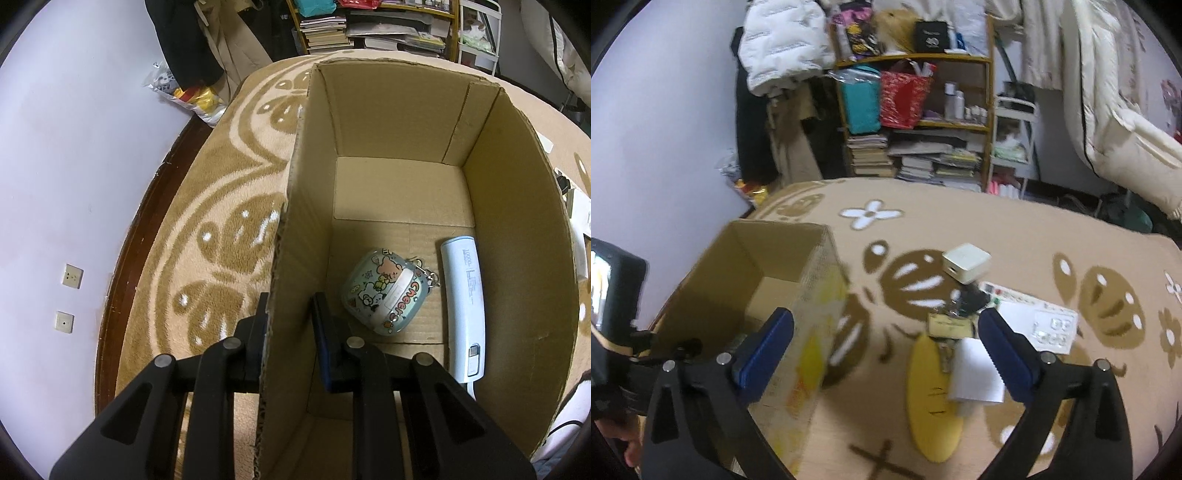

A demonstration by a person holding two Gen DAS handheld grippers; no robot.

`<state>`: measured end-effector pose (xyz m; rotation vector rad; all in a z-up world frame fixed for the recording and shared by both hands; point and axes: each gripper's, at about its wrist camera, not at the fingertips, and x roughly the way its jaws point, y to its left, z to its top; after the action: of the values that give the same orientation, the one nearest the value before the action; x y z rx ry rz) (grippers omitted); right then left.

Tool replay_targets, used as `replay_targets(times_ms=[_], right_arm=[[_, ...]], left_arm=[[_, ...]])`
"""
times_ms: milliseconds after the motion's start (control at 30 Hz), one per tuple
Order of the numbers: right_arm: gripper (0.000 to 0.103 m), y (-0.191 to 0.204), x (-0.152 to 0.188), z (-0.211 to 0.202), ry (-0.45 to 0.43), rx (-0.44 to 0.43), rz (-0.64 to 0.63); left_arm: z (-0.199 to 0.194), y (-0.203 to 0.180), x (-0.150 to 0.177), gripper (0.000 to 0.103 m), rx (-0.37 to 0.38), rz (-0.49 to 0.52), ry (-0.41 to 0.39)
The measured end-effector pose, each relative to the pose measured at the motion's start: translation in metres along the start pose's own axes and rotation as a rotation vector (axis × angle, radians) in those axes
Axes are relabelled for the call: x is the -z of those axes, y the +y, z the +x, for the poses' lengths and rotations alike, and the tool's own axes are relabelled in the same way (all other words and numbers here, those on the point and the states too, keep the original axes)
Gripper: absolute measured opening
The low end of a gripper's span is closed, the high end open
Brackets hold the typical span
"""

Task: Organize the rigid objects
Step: 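Carry the power bank into the box and release it beside the tin, then lower the right gripper onto the white charger and grasp it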

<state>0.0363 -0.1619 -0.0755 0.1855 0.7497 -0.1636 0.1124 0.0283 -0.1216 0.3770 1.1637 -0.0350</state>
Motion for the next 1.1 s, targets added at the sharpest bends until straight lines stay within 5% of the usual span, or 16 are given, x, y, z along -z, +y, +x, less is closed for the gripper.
replay_targets(times_ms=[633,833,1100], right_arm=[[0.102,-0.074,0.028,0.052,0.166,0.118,0.141],[0.082,-0.092,0.038,0.061,0.214,0.061,0.228],[0.071,-0.092,0.049,0.071,0.266,0.038,0.239]], left_arm=[[0.0,0.001,-0.001,0.021,-0.002,0.004,0.0],[0.001,0.0,0.0,0.021,-0.003,0.004,-0.001],[0.001,0.0,0.0,0.021,-0.005,0.008,-0.002]])
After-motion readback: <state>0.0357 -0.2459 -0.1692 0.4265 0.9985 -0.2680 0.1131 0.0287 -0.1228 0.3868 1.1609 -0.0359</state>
